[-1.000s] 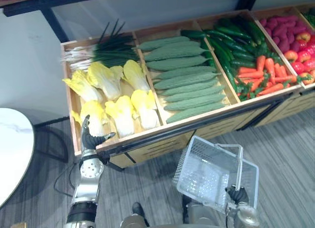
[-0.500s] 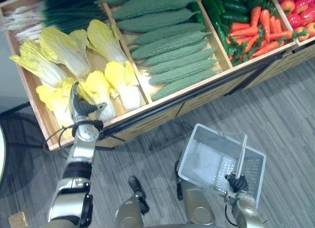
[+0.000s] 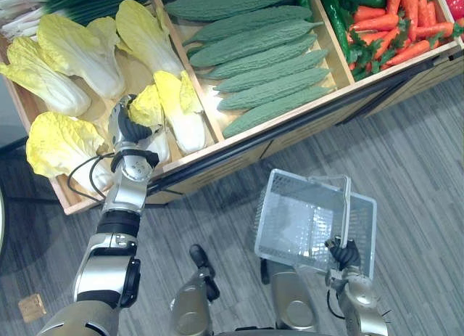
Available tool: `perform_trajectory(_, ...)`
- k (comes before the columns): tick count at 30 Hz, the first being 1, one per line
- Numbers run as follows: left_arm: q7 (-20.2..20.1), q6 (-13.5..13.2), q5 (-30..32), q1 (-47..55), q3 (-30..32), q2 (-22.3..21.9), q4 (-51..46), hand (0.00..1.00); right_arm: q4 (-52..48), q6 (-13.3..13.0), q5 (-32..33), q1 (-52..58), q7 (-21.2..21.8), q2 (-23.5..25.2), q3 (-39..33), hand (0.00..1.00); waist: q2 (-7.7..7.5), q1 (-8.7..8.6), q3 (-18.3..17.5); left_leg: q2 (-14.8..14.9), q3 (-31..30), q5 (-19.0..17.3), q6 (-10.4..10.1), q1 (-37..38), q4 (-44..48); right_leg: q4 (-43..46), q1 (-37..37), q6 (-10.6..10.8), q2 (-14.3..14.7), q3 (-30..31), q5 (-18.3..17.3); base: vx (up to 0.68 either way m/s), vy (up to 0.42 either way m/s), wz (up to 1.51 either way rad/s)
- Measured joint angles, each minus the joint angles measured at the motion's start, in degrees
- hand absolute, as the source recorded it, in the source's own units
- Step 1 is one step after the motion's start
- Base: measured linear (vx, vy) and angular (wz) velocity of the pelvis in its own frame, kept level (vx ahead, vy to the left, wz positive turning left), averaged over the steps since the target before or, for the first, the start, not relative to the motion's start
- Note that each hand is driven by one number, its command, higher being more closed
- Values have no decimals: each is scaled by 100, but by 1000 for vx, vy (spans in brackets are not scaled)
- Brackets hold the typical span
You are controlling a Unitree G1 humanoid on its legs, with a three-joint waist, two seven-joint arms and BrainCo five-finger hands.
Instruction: Pick vegetable in the basket
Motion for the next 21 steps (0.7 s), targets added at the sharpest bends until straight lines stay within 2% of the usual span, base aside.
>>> perform_trajectory(2, -6, -2, -319, 9, 63, 113, 7, 100, -193, 1, -1, 1, -9, -2, -134, 100, 6, -16, 20, 0, 2, 0, 0, 46, -3, -13, 54, 0, 2, 1, 1, 44, -4, -1)
perform_trajectory(7, 5, -28, -610, 241, 339, 134, -103, 100, -358, -29, 6, -10, -67, -15, -436, 100, 12, -27, 105, -2, -18, -3, -1, 203, -32, -90, 245, 1, 8, -19, 1, 17, -1, 0)
perform_trajectory(11, 23, -32, -695, 1009, 417, 37, -1318, 100, -302, -33, 1, -14, -140, -12, -638, 100, 23, -38, 101, -24, -155, -3, -1, 369, -81, -188, 472, 1, 5, -68, 1, 39, -1, 6)
perform_trajectory(17, 153, -208, -699, 1859, 425, -459, -2877, 100, -140, -29, -6, -7, -139, -12, -759, 100, 89, -37, 65, -80, -425, -3, 1, 510, -127, -235, 685, 16, -31, -149, -9, 4, 7, 11)
perform_trajectory(20, 200, -325, -694, 2252, 435, -800, -3492, 100, 7, -20, -21, 28, -138, -11, -939, 100, 266, -37, -74, -107, -493, 0, 4, 576, -169, -271, 789, 24, -54, -204, -12, -2, 11, 11)
perform_trajectory(21, 256, -424, -694, 2533, 436, -966, -3829, 100, 45, -18, -66, 87, -134, -12, -961, 100, 386, -30, -178, -114, -511, 2, 5, 653, -210, -282, 860, 47, -54, -218, -28, 23, 3, 6)
